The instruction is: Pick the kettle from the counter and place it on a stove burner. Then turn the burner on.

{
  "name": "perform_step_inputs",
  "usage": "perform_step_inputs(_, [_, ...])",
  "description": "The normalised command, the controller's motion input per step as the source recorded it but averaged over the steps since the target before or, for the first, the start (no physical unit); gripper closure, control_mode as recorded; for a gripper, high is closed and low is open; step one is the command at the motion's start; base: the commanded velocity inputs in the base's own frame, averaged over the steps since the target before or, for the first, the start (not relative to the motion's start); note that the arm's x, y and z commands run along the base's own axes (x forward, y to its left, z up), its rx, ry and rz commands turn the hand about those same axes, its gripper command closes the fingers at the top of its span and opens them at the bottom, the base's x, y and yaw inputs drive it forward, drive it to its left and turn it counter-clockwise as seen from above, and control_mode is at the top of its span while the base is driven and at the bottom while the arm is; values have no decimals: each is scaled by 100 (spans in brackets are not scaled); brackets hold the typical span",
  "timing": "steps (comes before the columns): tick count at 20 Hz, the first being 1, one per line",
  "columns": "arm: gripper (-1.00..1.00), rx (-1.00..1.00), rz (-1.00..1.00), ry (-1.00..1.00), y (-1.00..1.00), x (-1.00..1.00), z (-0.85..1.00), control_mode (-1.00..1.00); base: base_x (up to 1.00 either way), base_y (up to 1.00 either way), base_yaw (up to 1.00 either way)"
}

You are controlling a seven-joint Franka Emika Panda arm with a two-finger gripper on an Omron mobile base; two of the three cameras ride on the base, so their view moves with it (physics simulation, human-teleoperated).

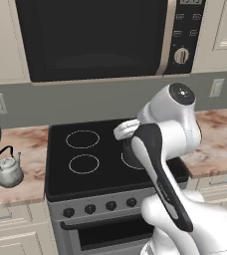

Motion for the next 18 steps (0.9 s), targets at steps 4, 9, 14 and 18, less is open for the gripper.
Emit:
perform_step_inputs(4, [-100, 0, 3, -8, 89, -4, 3, -100, 0, 0, 0])
perform_step_inputs(9, [-100, 4, 0, -5, 84, 0, 5, -100, 0, 0, 0])
perform_step_inputs(14, [-100, 3, 0, 0, 82, 0, 7, -100, 0, 0, 0])
perform_step_inputs(18, [-100, 4, 0, 0, 82, 0, 2, -100, 0, 0, 0])
